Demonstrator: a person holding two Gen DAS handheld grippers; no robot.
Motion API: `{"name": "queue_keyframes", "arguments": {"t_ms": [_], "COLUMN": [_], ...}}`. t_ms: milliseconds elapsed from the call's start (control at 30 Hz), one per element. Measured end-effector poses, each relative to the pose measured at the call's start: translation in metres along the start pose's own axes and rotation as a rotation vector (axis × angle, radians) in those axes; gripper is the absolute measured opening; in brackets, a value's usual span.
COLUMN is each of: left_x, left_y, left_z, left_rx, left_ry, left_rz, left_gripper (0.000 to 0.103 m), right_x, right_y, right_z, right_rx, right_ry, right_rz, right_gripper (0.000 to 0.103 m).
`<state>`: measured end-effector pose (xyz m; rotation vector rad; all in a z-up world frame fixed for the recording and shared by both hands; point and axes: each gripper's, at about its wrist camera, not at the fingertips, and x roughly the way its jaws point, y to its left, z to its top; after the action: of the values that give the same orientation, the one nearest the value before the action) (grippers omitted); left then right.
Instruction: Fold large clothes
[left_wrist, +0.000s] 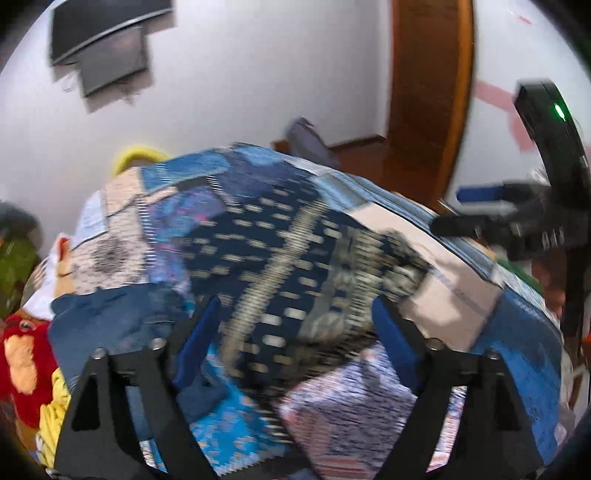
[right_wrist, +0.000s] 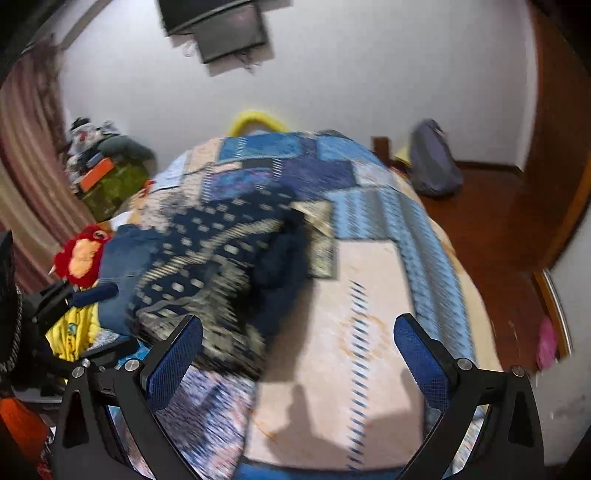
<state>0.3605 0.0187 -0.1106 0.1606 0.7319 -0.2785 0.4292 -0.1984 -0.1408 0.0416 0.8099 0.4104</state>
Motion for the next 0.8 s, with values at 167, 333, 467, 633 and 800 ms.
{"name": "queue_keyframes", "arguments": {"t_ms": [167, 333, 467, 633, 800], "left_x": [0.029, 0.07, 0.076, 0.069, 0.04], "left_y": [0.047, 0.066, 0.078, 0.079, 0.07], "left_z": [-0.001, -0.026, -0.047, -0.067, -0.067], "left_rx": [-0.099, -0.153, -0.222, -0.256, -0.173], "left_ry": [0.037, 0.128, 0.139, 0.154, 0.132], "left_rz": [0.045, -0.02, -0.096, -0.121, -0.019], "left_gripper": [0.087, 0.088, 0.089, 0.09, 0.089], "right_x": [0.04, 0.094, 0.122, 0.124, 0.096], "right_y": [0.038, 0.043, 0.021, -0.018, -0.033], "right_z": [0.01, -0.001, -0.016, -0.035, -0.039], "right_rx": [-0.051, -0.042, -0.022, 0.062, 0.027], "right_ry": [0.023, 0.143, 0.227, 0.294, 0.274], "right_rz": [0.063, 0.08, 0.019, 0.075, 0.001], "right_gripper": [0.103, 0.103, 0.103, 0.103, 0.103]}}
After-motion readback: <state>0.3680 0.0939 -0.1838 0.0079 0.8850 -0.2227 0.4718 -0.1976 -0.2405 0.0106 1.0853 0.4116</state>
